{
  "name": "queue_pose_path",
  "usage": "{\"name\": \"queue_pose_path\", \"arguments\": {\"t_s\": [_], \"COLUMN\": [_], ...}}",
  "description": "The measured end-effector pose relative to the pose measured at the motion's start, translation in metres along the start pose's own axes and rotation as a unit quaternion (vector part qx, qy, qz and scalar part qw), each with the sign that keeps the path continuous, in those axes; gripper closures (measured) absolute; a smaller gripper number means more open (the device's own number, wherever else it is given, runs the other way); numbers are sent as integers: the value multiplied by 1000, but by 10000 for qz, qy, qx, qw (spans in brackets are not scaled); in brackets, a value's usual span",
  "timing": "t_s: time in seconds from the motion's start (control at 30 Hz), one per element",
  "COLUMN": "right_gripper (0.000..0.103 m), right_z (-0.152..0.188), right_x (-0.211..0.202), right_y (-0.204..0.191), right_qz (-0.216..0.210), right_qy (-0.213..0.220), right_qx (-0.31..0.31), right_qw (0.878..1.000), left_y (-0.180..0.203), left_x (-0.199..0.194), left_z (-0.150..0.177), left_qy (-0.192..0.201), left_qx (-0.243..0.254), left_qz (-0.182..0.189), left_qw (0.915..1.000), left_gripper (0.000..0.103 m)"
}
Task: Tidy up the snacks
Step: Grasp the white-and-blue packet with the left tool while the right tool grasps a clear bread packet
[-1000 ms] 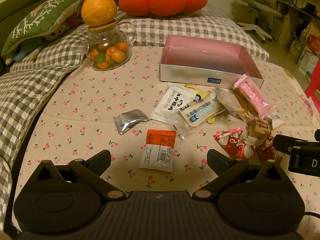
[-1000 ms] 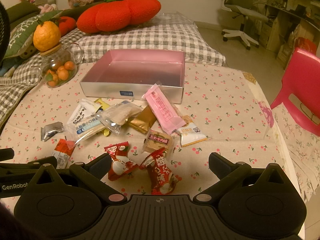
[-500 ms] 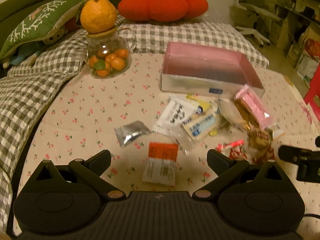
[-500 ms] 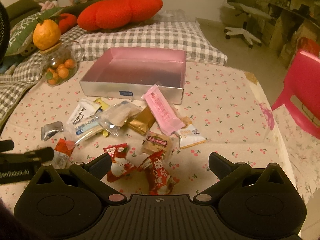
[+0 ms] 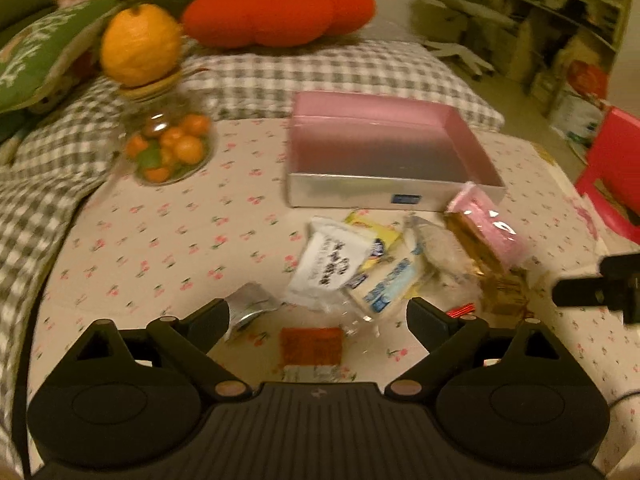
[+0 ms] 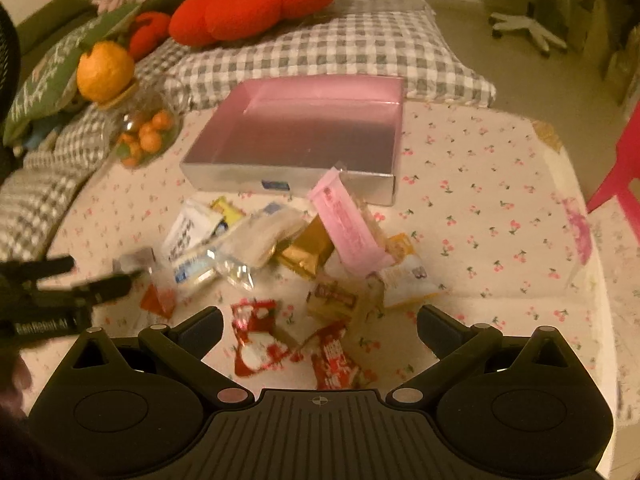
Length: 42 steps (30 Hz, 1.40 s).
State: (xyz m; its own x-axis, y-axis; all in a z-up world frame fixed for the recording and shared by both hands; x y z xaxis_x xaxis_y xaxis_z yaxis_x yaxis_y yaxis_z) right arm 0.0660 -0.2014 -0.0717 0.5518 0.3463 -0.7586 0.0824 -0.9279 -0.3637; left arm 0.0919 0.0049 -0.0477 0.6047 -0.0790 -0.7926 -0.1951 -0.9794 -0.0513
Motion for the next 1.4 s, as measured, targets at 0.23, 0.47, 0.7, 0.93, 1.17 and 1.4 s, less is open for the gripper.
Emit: {"name": "queue_pose_path", "arguments": {"t_s": [0.23, 0.47, 0.7, 0.93, 1.17, 1.4], "right_gripper": [3, 13, 31, 44, 66, 70], "right_z": [-13, -31, -35, -34, -33, -30], "right_x": [28, 61, 90, 109, 112, 105], "right_y": [0, -1, -3, -8, -5, -3], "right_qz": [-830, -1118, -1113, -962, -860, -890], "right_qy": [-159, -227, -409, -514, -474, -414], "right_qx": [836, 1308, 1535, 1619, 1639, 1636], "right_qw": [9929, 9848, 9810, 9808, 9816, 9816], "left_y": [25, 49, 58, 64, 60, 59], "left_x": [18, 30, 49, 60, 66, 62], "left_z": [-1, -6, -14, -9, -2, 0], "left_qy": [3, 262, 161, 25, -117, -146], "left_qx": [673, 1397, 1671, 1918, 1988, 1973], "left_qz": [729, 1027, 1054, 937, 810, 790], "left_qw": [9951, 9845, 9802, 9769, 9766, 9771], "left_gripper": [24, 38, 48, 51, 63, 74]}}
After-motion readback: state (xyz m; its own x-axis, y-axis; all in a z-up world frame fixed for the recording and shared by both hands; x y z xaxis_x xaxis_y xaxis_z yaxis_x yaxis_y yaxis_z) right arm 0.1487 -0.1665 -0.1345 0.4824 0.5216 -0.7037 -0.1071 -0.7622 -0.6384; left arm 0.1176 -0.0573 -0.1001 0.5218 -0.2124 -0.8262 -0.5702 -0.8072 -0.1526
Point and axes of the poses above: each gripper's, at about its wrist camera, not at the fingertips, and x roughly the way its jaws point, y to its right, z to its underside, the point moved 7 cm from there along x, roughly the way its jaws point, and after that the axes turned 7 degrees about -z, right-handed, at the moved point
